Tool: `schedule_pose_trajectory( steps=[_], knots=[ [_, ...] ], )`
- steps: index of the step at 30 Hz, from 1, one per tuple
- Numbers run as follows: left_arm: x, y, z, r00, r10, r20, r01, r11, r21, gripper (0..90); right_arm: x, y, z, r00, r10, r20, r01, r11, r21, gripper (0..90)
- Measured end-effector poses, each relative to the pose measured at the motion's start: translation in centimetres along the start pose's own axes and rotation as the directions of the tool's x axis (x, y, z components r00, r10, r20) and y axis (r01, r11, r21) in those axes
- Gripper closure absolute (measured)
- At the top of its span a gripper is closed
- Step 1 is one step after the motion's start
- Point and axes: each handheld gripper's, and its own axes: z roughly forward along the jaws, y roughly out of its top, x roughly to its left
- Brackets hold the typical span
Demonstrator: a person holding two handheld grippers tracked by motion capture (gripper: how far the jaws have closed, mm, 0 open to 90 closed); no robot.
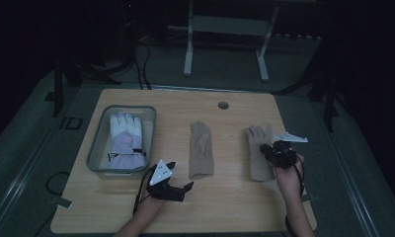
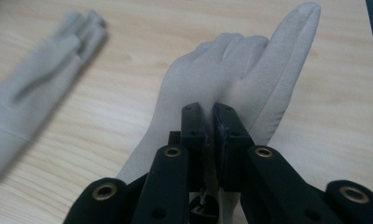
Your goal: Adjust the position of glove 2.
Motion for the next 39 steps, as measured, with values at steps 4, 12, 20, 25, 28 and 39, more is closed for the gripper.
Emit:
schedule_pose_trajectory(
  steps=[4, 12, 20, 25, 28, 39],
  knots=[
    [0.0, 0.0, 0.0, 1.0, 0.002, -0.001, -0.002, 1.0, 0.0, 2.3, 1.4, 1.5, -0.3, 0.9997, 0.005, -0.022, -0.005, 1.0, -0.028, 83.4],
    [0.0, 0.0, 0.0, 1.0, 0.006, -0.001, -0.006, 1.0, 0.001, 2.3, 4.6, 3.7, 0.3, 0.9978, -0.007, -0.066, 0.003, 0.998, -0.065, 83.4],
    [-0.1, 0.0, 0.0, 1.0, 0.01, -0.001, -0.01, 1.0, 0.0, 2.3, 8.0, 5.3, 1.6, 0.9945, -0.028, -0.101, 0.02, 0.997, -0.079, 83.3],
    [-0.1, 0.0, 0.0, 0.9999, 0.012, -0.001, -0.012, 0.9999, 0.0, 2.3, 10.3, 6.2, 2.7, 0.9905, -0.026, -0.135, 0.015, 0.996, -0.084, 83.3],
    [-0.1, 0.0, 0.0, 0.9999, 0.01, 0.0, -0.01, 0.9999, -0.001, 2.3, 11.6, 6.5, 3.1, 0.9887, -0.029, -0.147, 0.016, 0.996, -0.09, 83.2],
    [-0.1, 0.0, -0.1, 1.0, 0.003, 0.002, -0.003, 0.9999, -0.01, 2.3, 15.2, 6.0, 6.2, 0.9839, -0.018, -0.178, 0.007, 0.998, -0.063, 83.2]
  ],
)
